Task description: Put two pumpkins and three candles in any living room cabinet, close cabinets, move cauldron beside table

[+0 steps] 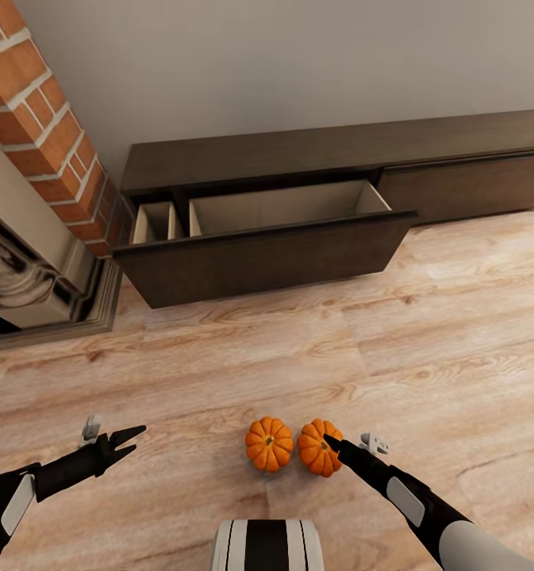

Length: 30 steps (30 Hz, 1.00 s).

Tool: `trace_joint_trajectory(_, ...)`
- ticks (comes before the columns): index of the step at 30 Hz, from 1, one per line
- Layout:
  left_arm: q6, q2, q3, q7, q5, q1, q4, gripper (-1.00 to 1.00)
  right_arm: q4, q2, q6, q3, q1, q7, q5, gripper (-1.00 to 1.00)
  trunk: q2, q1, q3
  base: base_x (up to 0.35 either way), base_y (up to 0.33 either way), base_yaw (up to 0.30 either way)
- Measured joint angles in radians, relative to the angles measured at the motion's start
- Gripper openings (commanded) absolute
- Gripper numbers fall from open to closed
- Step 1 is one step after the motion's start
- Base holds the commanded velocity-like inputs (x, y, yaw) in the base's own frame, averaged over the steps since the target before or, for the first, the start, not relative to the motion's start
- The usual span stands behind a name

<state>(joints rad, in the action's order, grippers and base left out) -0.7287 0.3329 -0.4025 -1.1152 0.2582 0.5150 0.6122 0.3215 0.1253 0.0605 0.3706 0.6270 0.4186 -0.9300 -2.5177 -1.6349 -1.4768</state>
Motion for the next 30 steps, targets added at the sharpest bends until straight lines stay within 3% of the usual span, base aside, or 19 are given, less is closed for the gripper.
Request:
trace_joint_trajectory(7,0.000,0.000,0.000,0.000,0.001,0.000,0.000,1.00,0.000,0.000,-0.001,0.000,0.000,0.000,0.000,1.00,-0.002,-0.003,-0.027,0.000,0.000,0.000)
trace_joint_trajectory(11,0.000,0.000,0.000,0.000,0.003,0.000,0.000,1.00,0.000,0.000,-0.001,0.000,0.000,0.000,0.000,1.00,-0.002,-0.003,-0.027,0.000,0.000,0.000)
trace_joint_trajectory(15,0.000,0.000,0.000,0.000,0.003,0.000,0.000,1.00,0.000,0.000,-0.001,0.000,0.000,0.000,0.000,1.00,-0.003,-0.005,-0.043,0.000,0.000,0.000)
trace_joint_trajectory(30,0.001,0.000,0.001,-0.001,0.003,0.000,0.001,1.00,-0.001,-0.001,-0.018,-0.001,0.000,0.000,0.000,1.00,-0.003,-0.005,-0.043,0.000,0.000,0.000)
